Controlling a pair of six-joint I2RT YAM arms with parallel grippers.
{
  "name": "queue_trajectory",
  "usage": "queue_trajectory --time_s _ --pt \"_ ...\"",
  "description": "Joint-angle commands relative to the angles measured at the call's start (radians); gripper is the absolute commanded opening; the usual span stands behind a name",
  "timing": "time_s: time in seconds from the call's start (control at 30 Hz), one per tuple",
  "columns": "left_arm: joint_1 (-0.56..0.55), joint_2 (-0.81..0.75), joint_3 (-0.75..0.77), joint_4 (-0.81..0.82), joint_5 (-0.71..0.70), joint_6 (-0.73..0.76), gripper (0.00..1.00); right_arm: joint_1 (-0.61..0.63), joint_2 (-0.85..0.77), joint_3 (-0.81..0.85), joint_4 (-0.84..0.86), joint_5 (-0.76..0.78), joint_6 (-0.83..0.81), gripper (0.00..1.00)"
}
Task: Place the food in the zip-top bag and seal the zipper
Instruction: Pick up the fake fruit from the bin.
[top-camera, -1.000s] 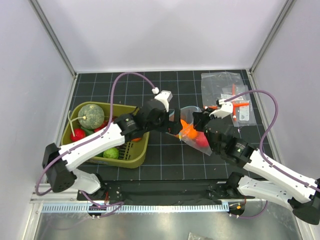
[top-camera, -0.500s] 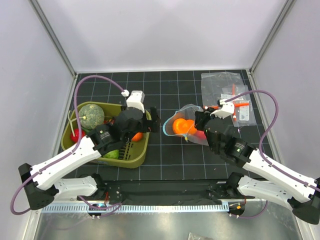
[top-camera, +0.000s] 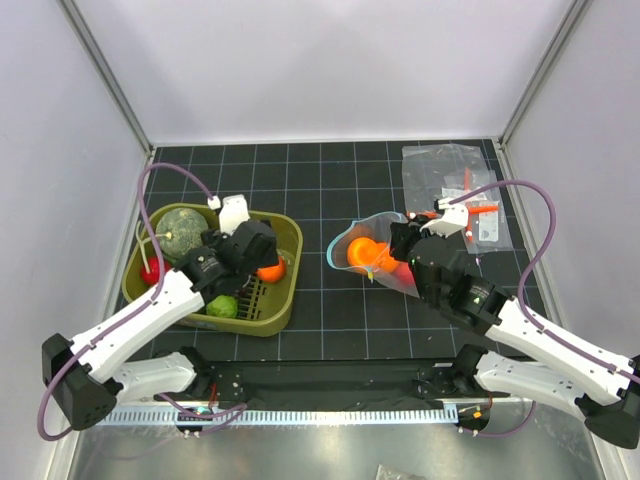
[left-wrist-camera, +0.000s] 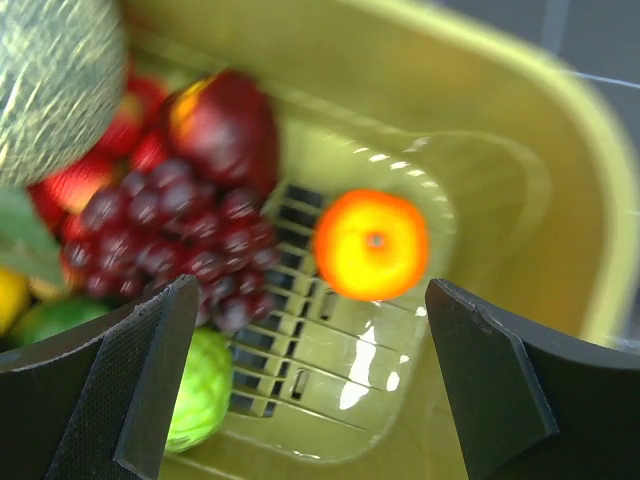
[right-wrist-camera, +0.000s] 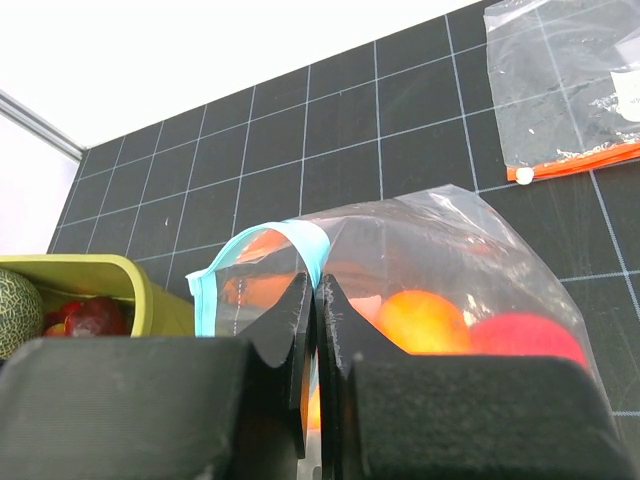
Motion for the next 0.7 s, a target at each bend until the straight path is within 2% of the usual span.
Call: queue_trajectory --time_s 0.0,0.33,0.6,0.67 --pt "0.058 -0.055 -0.047 -0.057 -0.013 -0.141 1.00 0.005 -0.001 0.008 0.065 0.013 0.001 0.08" --pt "0.141 -0.075 -0.144 -0.334 -0.153 -0.619 1.00 0.005 0.007 0.002 0.077 0.013 -0.002 0.08" --pt "0.257 -0.161 -0.259 -0.216 -0.089 -0.611 1.00 0.006 0.013 0.007 0.077 0.005 -0.005 0.08" --pt "0.273 -0.159 -0.285 -0.228 -0.105 -0.670 1.00 0.005 0.013 0.010 0.068 -0.001 -0.002 0.08"
